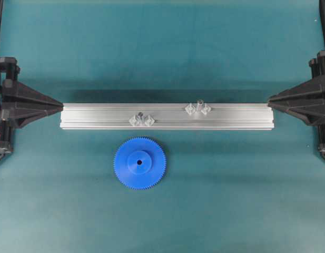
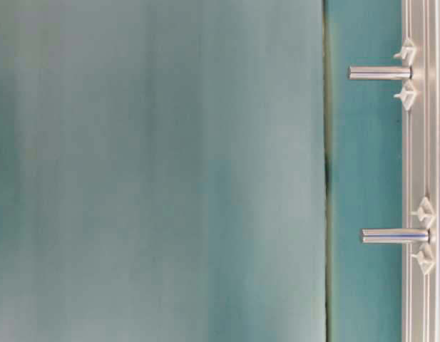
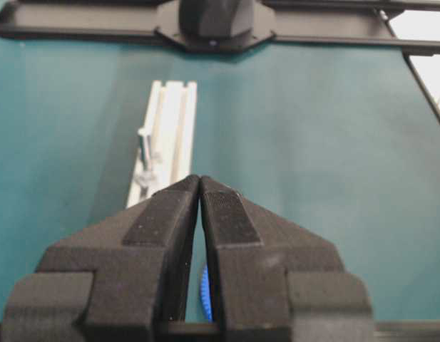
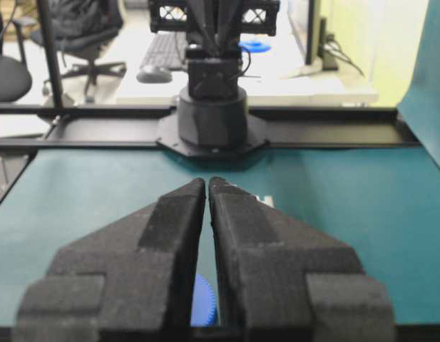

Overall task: Find the location of the shaft and insert the large gear.
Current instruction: 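Move the left gripper over the large blue gear's hub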

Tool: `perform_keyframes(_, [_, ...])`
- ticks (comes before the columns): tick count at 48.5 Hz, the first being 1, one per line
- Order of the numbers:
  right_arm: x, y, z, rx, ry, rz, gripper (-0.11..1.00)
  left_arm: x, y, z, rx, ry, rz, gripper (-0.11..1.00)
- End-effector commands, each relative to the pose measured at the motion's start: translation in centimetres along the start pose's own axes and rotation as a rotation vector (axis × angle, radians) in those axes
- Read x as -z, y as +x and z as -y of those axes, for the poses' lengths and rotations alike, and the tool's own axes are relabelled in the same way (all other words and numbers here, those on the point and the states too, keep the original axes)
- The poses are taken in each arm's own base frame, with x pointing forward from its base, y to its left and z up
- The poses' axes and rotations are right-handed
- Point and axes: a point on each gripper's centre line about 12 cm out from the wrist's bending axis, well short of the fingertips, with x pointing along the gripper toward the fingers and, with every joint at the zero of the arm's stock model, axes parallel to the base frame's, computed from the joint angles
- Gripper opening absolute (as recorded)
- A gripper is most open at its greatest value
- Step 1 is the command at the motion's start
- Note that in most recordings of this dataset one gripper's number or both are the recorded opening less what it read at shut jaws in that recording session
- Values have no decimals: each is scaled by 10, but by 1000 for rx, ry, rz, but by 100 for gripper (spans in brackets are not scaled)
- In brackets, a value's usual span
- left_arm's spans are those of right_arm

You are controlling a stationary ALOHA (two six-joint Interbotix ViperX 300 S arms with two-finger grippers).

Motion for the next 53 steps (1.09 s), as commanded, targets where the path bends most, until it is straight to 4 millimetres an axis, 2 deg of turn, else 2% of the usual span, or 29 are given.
perform_keyframes(1, [-5,3,1,6,1,5,16,-1,10,4,22,-30,-52,11])
perform_keyframes(4, [-1,2,2,12,22,-31,14,3,19,6,27,-61,-107,7])
perform_keyframes(7, [4,2,2,14,39,-93,6,6,28,8,32,-77,-144,0])
perform_keyframes(12, [5,2,1,14,57,-182,0,13,45,14,49,-74,-212,-1])
perform_keyframes(23, [13,-4,1,17,59,-372,0,32,88,32,99,-62,-378,-1])
perform_keyframes(37, [25,-13,2,26,61,-499,0,67,140,54,133,-39,-582,-1])
perform_keyframes(53, [22,-29,4,35,64,-510,-1,95,170,60,132,-22,-704,0])
